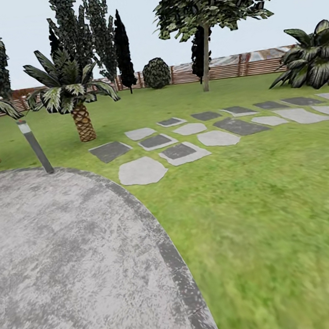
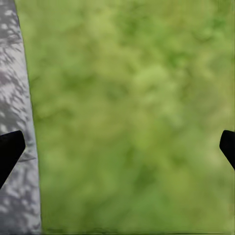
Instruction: In the garden, pick up the pesticide atomizer on the floor and spray pesticide onto both trees until each tree trunk is fully covered.
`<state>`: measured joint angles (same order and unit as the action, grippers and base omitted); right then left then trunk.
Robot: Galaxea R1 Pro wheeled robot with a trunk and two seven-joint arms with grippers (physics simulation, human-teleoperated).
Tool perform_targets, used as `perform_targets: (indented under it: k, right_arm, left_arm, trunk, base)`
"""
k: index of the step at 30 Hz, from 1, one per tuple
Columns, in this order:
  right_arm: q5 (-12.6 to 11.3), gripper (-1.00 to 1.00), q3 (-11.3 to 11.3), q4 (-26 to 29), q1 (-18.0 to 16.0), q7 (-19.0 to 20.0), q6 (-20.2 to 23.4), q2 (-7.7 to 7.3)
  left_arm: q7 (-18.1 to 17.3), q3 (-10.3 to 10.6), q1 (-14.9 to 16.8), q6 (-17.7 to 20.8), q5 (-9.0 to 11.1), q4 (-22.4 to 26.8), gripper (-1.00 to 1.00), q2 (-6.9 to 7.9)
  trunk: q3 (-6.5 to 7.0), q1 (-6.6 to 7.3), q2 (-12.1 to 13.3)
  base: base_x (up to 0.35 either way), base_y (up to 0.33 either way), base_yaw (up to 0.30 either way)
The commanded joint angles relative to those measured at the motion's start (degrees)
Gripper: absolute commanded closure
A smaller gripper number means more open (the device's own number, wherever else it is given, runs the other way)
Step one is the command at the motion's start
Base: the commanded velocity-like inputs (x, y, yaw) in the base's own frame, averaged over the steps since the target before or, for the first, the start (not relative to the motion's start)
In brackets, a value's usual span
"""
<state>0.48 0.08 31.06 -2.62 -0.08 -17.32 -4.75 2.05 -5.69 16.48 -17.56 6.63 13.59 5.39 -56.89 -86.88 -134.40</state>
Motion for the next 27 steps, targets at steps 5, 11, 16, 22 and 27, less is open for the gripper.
perform_targets:
  k: [5,11,16,22,27]
  right_arm:
    - [0.0,-1.0,0.0,0.0,0.0,0.0,-0.2,0.01]
    - [0.0,-1.0,0.0,0.0,0.0,0.0,-0.2,0.01]
    - [0.0,-1.0,0.0,0.0,0.0,0.0,-0.2,0.01]
    - [0.1,-1.0,0.0,-0.1,0.0,0.0,-0.2,0.01]
    - [0.1,-1.0,0.0,-0.1,0.0,0.0,-0.1,0.01]
  left_arm:
    - [0.0,0.1,0.0,-0.2,0.6,-0.1,-1.0,0.04]
    - [0.0,0.1,0.0,-0.2,0.6,-0.1,-1.0,0.05]
    - [0.0,0.0,0.0,-0.2,0.6,-0.1,-1.0,0.12]
    - [0.1,0.0,0.0,-0.2,0.6,-0.3,-1.0,0.13]
    - [0.1,0.1,0.0,-0.2,0.6,-0.5,-1.0,0.1]
  trunk:
    - [-0.27,0.04,0.0]
    - [-0.54,0.04,0.0]
    - [-0.77,0.04,0.0]
    - [-1.04,0.04,0.0]
    - [-1.26,0.04,0.0]
  base:
    - [-0.244,-0.19,0.271]
    - [-0.134,-0.243,0.271]
    - [-0.021,-0.226,0.271]
    - [-0.001,-0.035,0.271]
    - [0.0,-0.003,0.271]
